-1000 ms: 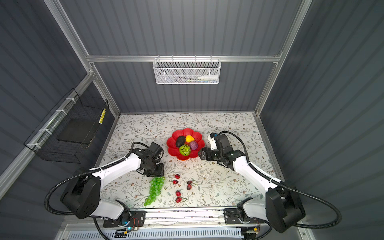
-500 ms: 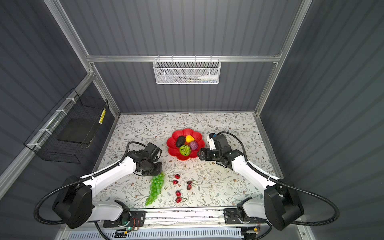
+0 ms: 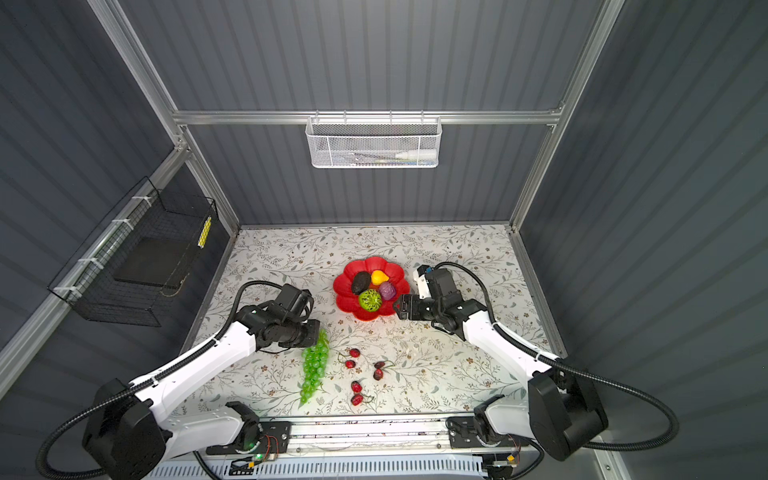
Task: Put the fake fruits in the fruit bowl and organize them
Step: 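Lift the grapes with the left gripper and carry them over the bowl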
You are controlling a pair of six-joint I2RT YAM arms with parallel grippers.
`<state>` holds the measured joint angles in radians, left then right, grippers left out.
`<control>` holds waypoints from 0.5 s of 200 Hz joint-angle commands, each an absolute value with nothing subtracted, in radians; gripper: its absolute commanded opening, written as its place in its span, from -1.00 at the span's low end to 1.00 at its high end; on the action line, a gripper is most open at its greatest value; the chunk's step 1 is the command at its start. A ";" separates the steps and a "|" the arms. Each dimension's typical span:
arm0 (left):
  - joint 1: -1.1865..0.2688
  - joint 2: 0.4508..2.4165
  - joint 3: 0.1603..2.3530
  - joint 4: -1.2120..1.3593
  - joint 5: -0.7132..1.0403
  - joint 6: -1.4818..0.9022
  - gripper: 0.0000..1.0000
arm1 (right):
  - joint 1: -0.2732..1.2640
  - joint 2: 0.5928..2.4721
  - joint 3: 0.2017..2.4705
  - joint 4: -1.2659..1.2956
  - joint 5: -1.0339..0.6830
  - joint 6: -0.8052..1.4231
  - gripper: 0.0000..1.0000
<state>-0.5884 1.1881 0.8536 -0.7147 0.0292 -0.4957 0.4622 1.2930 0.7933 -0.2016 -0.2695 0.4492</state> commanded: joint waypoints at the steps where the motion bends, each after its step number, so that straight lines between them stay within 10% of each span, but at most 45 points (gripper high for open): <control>1: -0.592 1.128 0.941 -0.739 0.074 -0.452 -0.88 | 0.467 1.274 0.795 -0.193 -0.258 0.457 0.73; 100: -0.592 1.397 1.472 -0.659 0.177 -0.402 -0.96 | 0.468 1.288 0.810 -0.159 -0.278 0.460 0.73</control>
